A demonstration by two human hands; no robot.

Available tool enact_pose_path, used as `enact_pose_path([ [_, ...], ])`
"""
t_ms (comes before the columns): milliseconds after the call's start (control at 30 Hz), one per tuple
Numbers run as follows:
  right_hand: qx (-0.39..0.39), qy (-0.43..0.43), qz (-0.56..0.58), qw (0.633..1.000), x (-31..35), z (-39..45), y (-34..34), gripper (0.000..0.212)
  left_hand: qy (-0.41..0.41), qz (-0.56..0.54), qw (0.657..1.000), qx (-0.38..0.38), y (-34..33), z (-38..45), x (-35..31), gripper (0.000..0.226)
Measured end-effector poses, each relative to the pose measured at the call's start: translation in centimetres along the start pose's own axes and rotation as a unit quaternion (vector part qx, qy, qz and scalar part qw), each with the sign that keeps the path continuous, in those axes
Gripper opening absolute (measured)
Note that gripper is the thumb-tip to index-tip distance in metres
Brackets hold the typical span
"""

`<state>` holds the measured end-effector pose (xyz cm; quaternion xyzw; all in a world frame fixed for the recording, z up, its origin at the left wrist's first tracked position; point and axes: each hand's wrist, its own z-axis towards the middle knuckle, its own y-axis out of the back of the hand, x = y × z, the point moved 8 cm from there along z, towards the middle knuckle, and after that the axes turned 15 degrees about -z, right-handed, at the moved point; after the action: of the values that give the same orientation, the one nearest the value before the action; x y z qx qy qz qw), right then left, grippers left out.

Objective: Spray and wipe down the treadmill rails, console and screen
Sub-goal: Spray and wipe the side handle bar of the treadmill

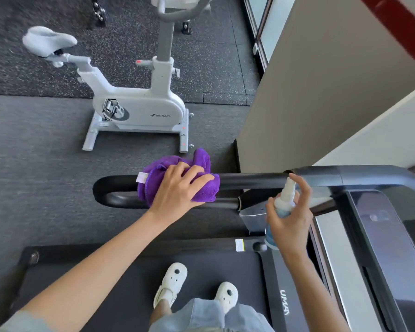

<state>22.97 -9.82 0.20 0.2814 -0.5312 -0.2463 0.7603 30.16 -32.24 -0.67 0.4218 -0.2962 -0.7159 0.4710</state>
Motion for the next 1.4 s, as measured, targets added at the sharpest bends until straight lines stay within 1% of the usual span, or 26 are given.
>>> enact_pose_path([
  [100,0.023,0.003,0.008,1.0,-0.6,0.2,-0.3,0.064,0.006,0.025,0.999,-0.027,-0.1,-1.7,-1.2,0.067],
  [233,0.035,0.01,0.008,0.999,-1.2,0.4,-0.4,0.065,-0.012,0.039,0.993,-0.11,0.2,-3.7,-2.6,0.051],
  [333,0.033,0.006,0.002,0.999,-2.0,0.6,-0.4,0.064,-0.017,0.028,0.991,-0.131,-0.2,-5.0,-3.2,0.045],
  [400,0.029,0.004,-0.005,1.0,-2.6,0.7,-0.4,0.064,0.006,0.007,0.994,-0.109,-1.4,-6.6,-3.4,0.047],
  [433,0.026,0.004,-0.007,1.0,-2.8,0.7,-0.3,0.064,0.03,-0.007,0.996,-0.089,-2.2,-7.5,-3.3,0.053],
  [500,0.025,0.007,-0.006,1.0,-3.1,0.7,-0.3,0.066,0.103,-0.042,0.993,-0.05,-4.1,-9.3,-2.7,0.066],
  [533,0.028,0.01,-0.002,1.0,-3.2,0.8,-0.3,0.067,0.141,-0.057,0.988,-0.038,-5.0,-9.9,-2.1,0.068],
  [600,0.037,0.012,0.0,0.999,-3.3,1.0,-0.5,0.067,0.2,-0.076,0.976,-0.031,-6.1,-10.2,-0.9,0.062],
  [667,0.039,0.01,0.001,0.999,-3.3,1.2,-0.7,0.064,0.23,-0.086,0.969,-0.036,-6.7,-9.5,0.0,0.055],
  [833,0.049,0.006,0.009,0.999,-2.8,1.5,-0.9,0.065,0.218,-0.089,0.972,-0.025,-8.0,-7.0,1.8,0.057],
  [933,0.049,0.003,0.012,0.999,-2.9,1.5,-1.1,0.067,0.191,-0.051,0.98,-0.017,-8.5,-5.0,3.5,0.058],
  [967,0.048,0.005,0.01,0.999,-3.0,1.4,-1.2,0.067,0.193,-0.05,0.98,0.0,-9.2,-4.5,4.3,0.054],
  [1033,0.045,0.007,0.011,0.999,-3.5,1.1,-1.2,0.068,0.234,-0.082,0.967,0.06,-11.7,-4.0,6.5,0.046],
  [1100,0.035,0.007,0.005,0.999,-4.1,0.8,-1.2,0.071,0.271,-0.103,0.948,0.133,-14.8,-4.2,7.8,0.049],
  [1133,0.031,0.005,0.002,1.0,-4.4,0.7,-1.1,0.072,0.269,-0.1,0.943,0.167,-16.4,-4.5,7.9,0.052],
  [1167,0.026,0.002,0.001,1.0,-4.8,0.5,-1.0,0.072,0.261,-0.094,0.943,0.184,-17.4,-4.5,7.8,0.053],
  [1267,0.013,-0.005,-0.007,1.0,-5.4,0.2,-0.7,0.066,0.241,-0.09,0.946,0.196,-18.4,-4.1,7.2,0.062],
  [1400,0.009,-0.013,-0.004,1.0,-5.3,-0.3,-0.3,0.066,0.173,-0.086,0.954,0.229,-17.6,-4.7,7.2,0.072],
])
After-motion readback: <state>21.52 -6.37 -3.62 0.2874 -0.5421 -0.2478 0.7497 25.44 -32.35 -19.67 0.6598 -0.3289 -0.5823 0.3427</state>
